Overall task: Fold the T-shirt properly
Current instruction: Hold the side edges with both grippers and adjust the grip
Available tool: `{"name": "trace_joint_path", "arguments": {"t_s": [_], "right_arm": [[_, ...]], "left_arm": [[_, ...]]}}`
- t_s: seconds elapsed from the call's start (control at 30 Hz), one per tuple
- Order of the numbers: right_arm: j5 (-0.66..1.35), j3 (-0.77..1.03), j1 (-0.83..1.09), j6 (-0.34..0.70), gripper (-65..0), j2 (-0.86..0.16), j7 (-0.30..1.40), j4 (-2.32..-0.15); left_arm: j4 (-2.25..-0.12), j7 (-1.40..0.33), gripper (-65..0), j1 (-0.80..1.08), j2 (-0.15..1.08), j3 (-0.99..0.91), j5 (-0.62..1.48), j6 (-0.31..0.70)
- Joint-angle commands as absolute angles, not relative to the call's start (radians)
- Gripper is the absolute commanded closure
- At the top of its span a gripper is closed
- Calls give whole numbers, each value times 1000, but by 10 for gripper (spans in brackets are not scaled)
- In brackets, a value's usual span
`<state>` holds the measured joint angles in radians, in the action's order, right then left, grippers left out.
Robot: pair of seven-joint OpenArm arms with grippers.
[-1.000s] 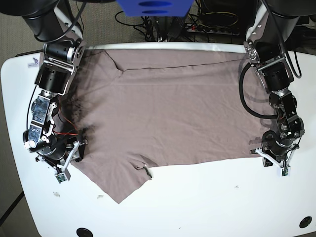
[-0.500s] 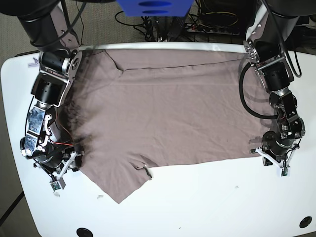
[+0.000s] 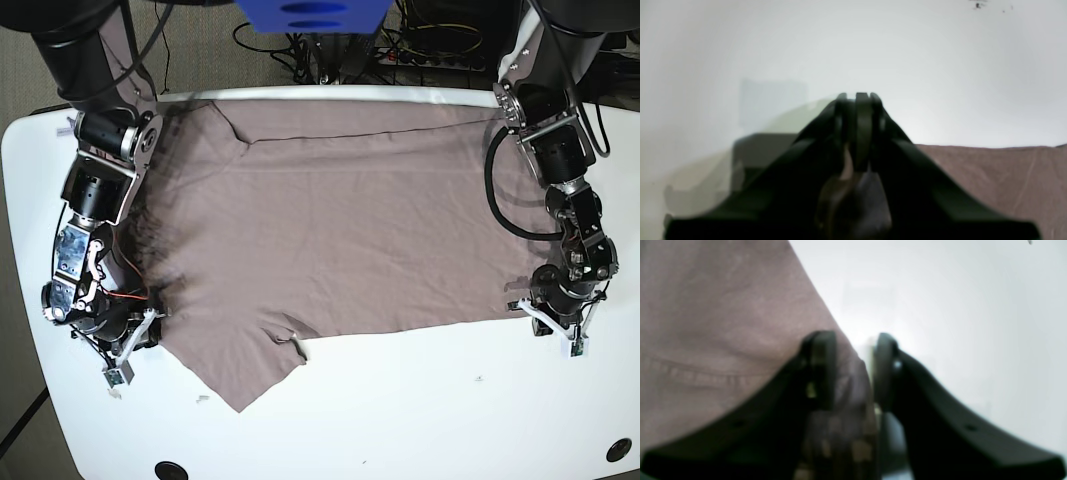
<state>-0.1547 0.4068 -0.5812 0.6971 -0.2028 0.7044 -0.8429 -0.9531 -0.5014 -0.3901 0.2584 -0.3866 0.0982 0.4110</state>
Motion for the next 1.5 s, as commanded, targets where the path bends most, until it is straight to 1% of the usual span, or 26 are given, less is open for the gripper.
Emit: {"name": "trace_joint_path", "arguments": {"t_s": [0.0,0.1,0.3,0.43,0.63,0.7,0.77,0.9,0.97,1.03,1.1,1.23,1.3,1.37,1.47], "right_arm": [[-137,406,-611,698,-97,-217,696,-869],[-142,406,-602,698,-29,-215,690,-864],[-141,404,-599,698,-10,-217,680,-865],[-143,404,-619,698,-62,-221,623,-837],[-143,411,-636,698,-207,-226,549,-778],[-140,406,-636,698,-326,-221,474,-749],[-141,405,-644,698,-352,-220,445,-722],[-137,403,-655,698,-364,-217,414,-679],[-138,400,-660,698,-356,-216,411,-666],[-138,394,-657,698,-334,-214,412,-659],[-139,390,-657,698,-294,-213,420,-659],[-142,387,-655,698,-163,-209,447,-673],[-143,390,-655,698,-115,-209,460,-677],[-144,395,-647,698,-51,-217,465,-685],[-144,395,-648,698,-46,-219,468,-687]], "left_arm": [[-962,-532,-32,-403,271,-389,90,410],[-967,-519,-31,-399,270,-386,95,408],[-966,-517,-31,-398,270,-387,97,409],[-974,-514,-33,-402,270,-389,97,409],[-973,-511,-33,-403,267,-388,96,408],[-979,-508,-32,-403,267,-390,100,407],[-979,-510,-33,-404,267,-390,99,408],[-977,-510,-34,-404,266,-393,100,406],[-979,-509,-33,-403,266,-394,97,408],[-990,-518,-30,-401,263,-398,94,406],[-997,-521,-30,-400,264,-397,93,405],[-1013,-528,-28,-397,266,-396,96,405],[-1020,-529,-26,-397,267,-397,96,406],[-1011,-523,-29,-398,271,-394,93,404],[-1012,-525,-29,-401,272,-395,93,404]]}}
